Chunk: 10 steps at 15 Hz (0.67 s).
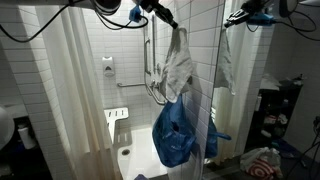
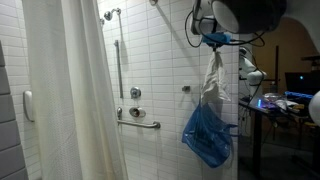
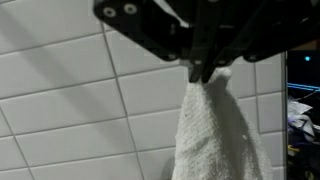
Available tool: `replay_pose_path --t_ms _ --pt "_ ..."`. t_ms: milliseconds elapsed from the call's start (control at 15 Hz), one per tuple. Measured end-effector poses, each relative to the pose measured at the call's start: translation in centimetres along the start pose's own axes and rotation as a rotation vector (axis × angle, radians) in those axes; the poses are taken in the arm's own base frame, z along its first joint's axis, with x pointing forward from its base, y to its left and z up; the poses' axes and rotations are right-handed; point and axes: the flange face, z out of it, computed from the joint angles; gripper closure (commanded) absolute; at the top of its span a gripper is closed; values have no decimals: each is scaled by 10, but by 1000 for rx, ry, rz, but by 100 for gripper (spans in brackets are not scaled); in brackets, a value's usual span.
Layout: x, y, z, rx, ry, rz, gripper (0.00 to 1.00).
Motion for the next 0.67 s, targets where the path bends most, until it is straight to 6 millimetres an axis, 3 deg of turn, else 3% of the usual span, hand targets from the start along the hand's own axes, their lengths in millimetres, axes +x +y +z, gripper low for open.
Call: replay_pose_path --t_ms 333,667 --pt "32 4 5 -37 9 30 99" --pt "38 -19 3 -39 18 -16 99"
